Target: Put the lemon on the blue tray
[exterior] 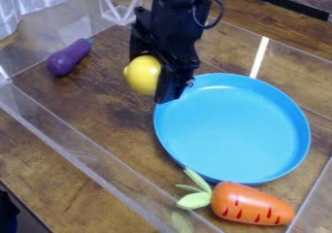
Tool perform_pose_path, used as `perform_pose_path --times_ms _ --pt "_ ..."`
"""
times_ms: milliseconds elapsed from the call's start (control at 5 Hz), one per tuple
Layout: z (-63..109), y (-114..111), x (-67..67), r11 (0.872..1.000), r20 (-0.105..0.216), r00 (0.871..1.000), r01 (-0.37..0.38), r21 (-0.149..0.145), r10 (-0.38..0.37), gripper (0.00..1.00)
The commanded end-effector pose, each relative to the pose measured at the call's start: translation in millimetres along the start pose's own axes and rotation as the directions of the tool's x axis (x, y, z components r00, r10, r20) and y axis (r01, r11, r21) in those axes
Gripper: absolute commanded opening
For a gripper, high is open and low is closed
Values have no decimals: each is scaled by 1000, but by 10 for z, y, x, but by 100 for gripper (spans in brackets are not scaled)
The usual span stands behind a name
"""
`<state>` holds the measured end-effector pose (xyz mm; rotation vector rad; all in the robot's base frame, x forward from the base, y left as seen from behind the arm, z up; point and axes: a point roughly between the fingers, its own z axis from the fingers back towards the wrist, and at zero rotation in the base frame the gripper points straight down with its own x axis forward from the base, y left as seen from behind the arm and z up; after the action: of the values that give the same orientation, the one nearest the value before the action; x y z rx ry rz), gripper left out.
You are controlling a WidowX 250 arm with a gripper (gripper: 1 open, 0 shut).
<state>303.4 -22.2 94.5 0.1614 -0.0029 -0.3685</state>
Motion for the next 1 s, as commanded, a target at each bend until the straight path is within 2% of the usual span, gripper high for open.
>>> perform_pose_path --times_ms 0,800 --pt "223 -30 23 1000 78 997 -3 24 1 0" --pt "202 -111 -18 997 96 993 -70 43 66 0"
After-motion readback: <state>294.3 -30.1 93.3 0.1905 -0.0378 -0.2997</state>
